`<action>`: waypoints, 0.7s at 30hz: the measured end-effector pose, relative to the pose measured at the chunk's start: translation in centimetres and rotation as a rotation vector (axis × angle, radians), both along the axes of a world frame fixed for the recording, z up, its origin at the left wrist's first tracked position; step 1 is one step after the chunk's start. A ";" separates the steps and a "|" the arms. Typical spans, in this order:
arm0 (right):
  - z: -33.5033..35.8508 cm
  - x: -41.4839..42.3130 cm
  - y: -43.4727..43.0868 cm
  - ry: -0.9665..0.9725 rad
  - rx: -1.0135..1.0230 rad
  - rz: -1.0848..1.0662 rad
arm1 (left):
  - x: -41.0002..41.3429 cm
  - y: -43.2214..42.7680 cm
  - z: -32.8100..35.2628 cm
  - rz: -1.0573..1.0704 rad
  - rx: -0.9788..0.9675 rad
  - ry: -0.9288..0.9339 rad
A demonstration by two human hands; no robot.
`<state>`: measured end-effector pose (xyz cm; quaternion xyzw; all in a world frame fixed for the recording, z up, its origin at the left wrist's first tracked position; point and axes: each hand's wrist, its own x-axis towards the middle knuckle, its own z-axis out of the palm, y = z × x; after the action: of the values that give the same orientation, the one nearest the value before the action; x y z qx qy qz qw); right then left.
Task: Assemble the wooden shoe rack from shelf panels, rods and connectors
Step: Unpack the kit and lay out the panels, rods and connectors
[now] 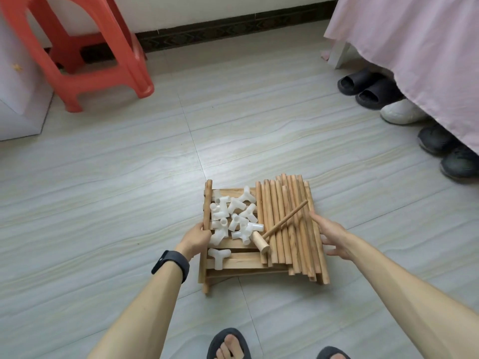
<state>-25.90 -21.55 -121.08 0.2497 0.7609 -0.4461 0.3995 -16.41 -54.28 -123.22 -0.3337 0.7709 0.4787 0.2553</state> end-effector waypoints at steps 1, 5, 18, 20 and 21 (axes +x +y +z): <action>0.2 0.4 0.1 0.009 0.027 0.040 | 0.6 0.0 0.0 -0.015 -0.011 -0.008; 0.0 2.0 0.5 -0.007 0.147 0.214 | 2.7 0.3 -0.8 -0.086 -0.099 -0.003; -4.6 3.3 0.0 0.252 0.454 0.364 | 2.5 0.9 -3.9 -0.020 -0.109 0.080; -5.0 3.4 -0.1 0.259 0.459 0.343 | 2.1 0.7 -3.8 -0.006 -0.085 0.071; -5.1 3.5 -0.2 0.263 0.455 0.318 | 1.9 0.7 -3.7 -0.009 -0.076 0.058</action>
<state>-22.40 -21.72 -126.16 0.1506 0.9161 -0.2245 0.2963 -14.48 -53.58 -126.89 -0.3256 0.7971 0.4573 0.2224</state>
